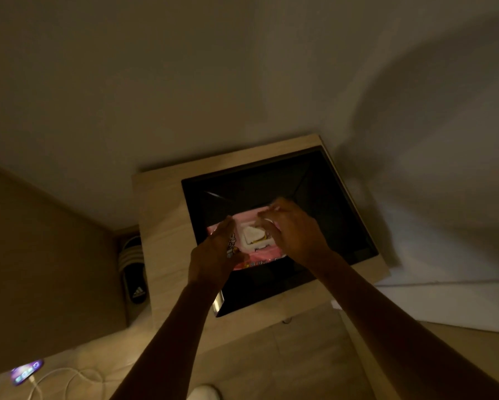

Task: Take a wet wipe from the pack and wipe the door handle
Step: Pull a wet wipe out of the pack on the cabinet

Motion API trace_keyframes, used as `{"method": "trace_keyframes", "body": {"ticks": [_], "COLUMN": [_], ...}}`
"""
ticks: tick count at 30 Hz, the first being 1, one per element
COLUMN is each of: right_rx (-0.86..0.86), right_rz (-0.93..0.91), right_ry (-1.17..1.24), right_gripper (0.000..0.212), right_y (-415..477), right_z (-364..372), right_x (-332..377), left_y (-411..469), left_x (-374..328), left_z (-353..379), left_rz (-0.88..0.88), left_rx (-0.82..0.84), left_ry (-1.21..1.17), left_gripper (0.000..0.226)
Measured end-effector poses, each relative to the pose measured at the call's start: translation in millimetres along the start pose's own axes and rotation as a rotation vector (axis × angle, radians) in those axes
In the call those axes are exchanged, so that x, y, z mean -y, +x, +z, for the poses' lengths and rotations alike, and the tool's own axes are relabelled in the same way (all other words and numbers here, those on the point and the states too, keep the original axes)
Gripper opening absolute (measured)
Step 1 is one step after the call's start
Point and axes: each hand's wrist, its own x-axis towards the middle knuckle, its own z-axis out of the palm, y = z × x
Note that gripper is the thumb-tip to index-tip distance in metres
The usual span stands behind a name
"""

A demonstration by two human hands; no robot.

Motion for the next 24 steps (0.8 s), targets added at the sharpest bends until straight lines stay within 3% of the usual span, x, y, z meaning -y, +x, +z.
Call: {"method": "trace_keyframes", "body": {"ticks": [4,7,10,13,17,24], "right_rx": [-0.248,-0.238,-0.120,-0.022,0.035,-0.019], "right_rz": [0.284,0.405,0.359,0.317,0.211,0.142], "right_ry": [0.183,0.395,0.455,0.356,0.351,0.389], "right_gripper": [0.033,0.027,0.006,0.017,0.018,0.024], "right_y": [28,35,29,17,9,5], "right_z": [3,8,14,13,8,21], "right_x": [1,1,-6,-14,-17,-23], "left_y": [0,-1,-1,0,1,10], "left_x": [1,2,5,7,1,-19], "left_z": [2,5,7,9,14,28], "left_rz": [0.005,0.022,0.041,0.076,0.124,0.014], "left_rx": [-0.016,-0.033,-0.070,-0.086,-0.147,-0.280], "left_ry": [-0.066,-0.089,-0.113,-0.089,-0.047,0.039], "left_gripper": [0.081,0.082,0.082,0.081,0.077,0.075]}}
